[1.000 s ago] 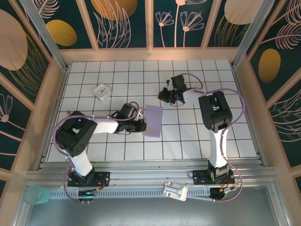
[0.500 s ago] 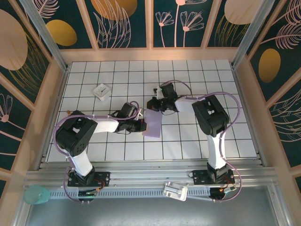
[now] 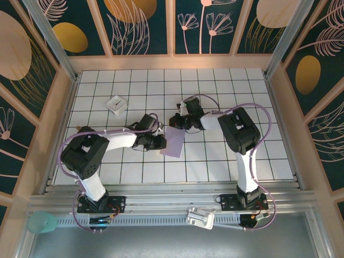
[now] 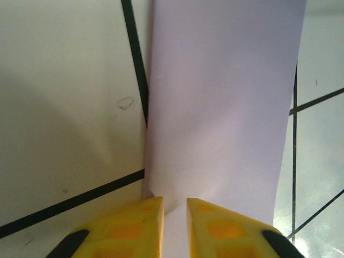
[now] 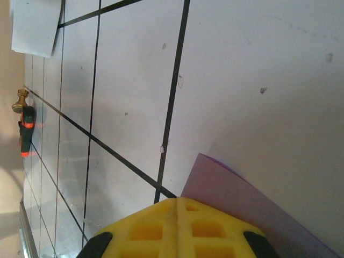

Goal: Fold a paper plane with a square sheet of paper (pick it up from the middle)
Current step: First fold in half a square sheet of paper at the center of the table.

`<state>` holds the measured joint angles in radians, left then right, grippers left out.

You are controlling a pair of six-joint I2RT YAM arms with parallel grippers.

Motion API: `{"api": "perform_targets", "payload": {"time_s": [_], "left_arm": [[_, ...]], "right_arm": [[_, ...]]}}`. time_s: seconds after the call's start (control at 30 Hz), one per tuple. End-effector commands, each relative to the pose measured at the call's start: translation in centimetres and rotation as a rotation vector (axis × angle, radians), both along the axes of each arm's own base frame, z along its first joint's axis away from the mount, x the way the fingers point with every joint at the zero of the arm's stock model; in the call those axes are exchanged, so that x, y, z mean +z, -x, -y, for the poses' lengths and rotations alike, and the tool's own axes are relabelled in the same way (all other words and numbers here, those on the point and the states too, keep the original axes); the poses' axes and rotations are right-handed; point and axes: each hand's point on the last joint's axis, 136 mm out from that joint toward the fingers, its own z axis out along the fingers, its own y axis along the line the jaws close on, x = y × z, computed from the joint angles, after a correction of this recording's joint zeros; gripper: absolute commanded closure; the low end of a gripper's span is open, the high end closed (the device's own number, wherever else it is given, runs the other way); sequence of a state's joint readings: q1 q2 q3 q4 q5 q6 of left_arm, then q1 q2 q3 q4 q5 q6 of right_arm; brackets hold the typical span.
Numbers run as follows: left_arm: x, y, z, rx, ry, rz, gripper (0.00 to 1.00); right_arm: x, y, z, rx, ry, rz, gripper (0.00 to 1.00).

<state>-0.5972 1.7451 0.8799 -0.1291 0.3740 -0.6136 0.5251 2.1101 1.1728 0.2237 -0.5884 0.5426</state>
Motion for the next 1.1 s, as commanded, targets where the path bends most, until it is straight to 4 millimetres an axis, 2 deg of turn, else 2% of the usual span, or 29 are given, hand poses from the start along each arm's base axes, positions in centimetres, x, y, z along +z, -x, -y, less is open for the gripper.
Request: {"api": "perform_targets", "payload": {"time_s": [0.0, 0.07, 0.17, 0.2, 0.27, 0.4, 0.53, 0.63, 0.77, 0.8, 0.9, 1.07], "left_arm": [[2.3, -1.6, 0.0, 0.055, 0.045, -0.005, 0.77], [3.3, -2.4, 0.9, 0.05, 0.114, -0.004, 0.79], [2.7, -3.1, 1.5, 0.045, 0.165, -0.032, 0.9], [3.4, -4.3, 2.1, 0.042, 0.187, -0.013, 0.95], [3.2, -5.3, 2.4, 0.033, 0.202, -0.015, 1.0], [2.0, -6.3, 3.1, 0.011, 0.213, -0.041, 1.0], [0.1, -6.0, 2.7, 0.015, 0.196, -0.085, 1.0], [-1.4, -4.7, 1.8, 0.021, 0.168, -0.124, 1.0], [-2.6, -2.0, 0.5, 0.015, 0.139, -0.181, 1.0], [-3.2, -0.7, -0.1, 0.014, 0.127, -0.208, 1.0], [-3.9, 2.1, -0.9, 0.003, 0.116, -0.251, 1.0], [-4.2, 5.1, -1.5, -0.027, 0.11, -0.289, 1.0]], "right_arm": [[-4.7, 1.7, 3.2, -0.036, 0.144, -0.086, 1.0], [-5.0, 1.8, 3.3, -0.035, 0.149, -0.089, 1.0], [-5.4, 2.0, 3.5, -0.037, 0.154, -0.096, 1.0], [-5.3, 2.0, 3.5, -0.037, 0.153, -0.094, 1.0], [-5.4, 2.0, 3.5, -0.037, 0.154, -0.094, 1.0], [-5.5, 1.9, 3.5, -0.036, 0.162, -0.09, 1.0], [-5.4, 1.8, 3.6, -0.04, 0.164, -0.09, 1.0], [-5.5, 1.8, 3.7, -0.04, 0.171, -0.09, 1.0], [-5.7, 1.8, 4.0, -0.043, 0.186, -0.089, 1.0], [-5.9, 2.0, 4.0, -0.043, 0.19, -0.093, 1.0], [-6.0, 1.9, 4.2, -0.05, 0.195, -0.094, 1.0], [-6.2, 1.9, 4.2, -0.053, 0.199, -0.095, 1.0]]}}
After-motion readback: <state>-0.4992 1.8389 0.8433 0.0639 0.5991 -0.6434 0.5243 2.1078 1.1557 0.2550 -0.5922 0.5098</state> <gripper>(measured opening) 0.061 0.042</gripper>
